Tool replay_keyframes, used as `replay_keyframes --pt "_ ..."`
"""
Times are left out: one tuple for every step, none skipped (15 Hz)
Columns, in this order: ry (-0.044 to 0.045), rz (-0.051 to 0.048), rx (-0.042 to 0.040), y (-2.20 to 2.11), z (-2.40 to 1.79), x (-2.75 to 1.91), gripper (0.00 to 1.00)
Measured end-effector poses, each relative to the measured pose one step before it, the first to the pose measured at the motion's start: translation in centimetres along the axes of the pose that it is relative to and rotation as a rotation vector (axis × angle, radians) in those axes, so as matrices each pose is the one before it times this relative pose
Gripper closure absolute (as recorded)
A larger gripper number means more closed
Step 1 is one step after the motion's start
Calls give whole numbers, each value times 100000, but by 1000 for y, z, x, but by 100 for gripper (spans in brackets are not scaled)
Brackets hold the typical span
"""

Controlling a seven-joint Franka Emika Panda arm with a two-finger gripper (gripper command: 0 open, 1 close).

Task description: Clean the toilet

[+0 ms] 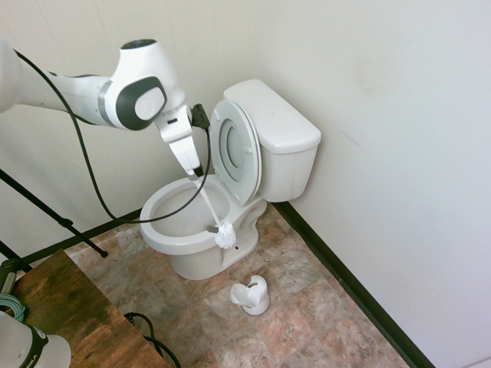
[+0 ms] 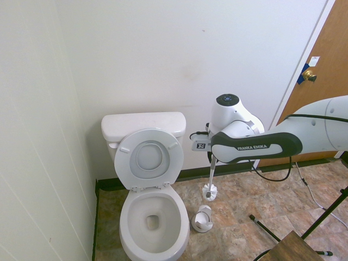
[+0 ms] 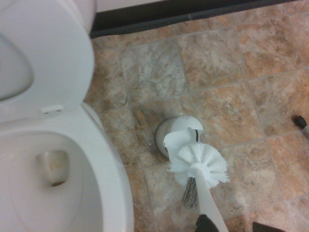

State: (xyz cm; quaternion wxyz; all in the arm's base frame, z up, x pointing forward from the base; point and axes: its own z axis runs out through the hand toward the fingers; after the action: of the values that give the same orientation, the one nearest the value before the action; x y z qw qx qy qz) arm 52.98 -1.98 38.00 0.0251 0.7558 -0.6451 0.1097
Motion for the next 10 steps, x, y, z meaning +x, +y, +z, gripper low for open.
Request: replay_keyframes --pt "289 961 -1195 -752 1327 795 100" --pt "-2 132 -50 -87 67 71 100" --pt "-219 418 -404 -260 347 241 100" --pt "-555 449 -1024 -329 768 352 100" --pt "-821 367 -1316 -491 1053 488 100" --pt "-1322 347 -1567 -450 1283 604 100" --pt "-1496 290 -1684 -459 1461 619 100" --pt "-1251 393 -1800 -398 1490 521 100" --pt "-1180 301 -1321 -400 1422 393 100" --pt "-1246 265 -639 -448 1442 269 100"
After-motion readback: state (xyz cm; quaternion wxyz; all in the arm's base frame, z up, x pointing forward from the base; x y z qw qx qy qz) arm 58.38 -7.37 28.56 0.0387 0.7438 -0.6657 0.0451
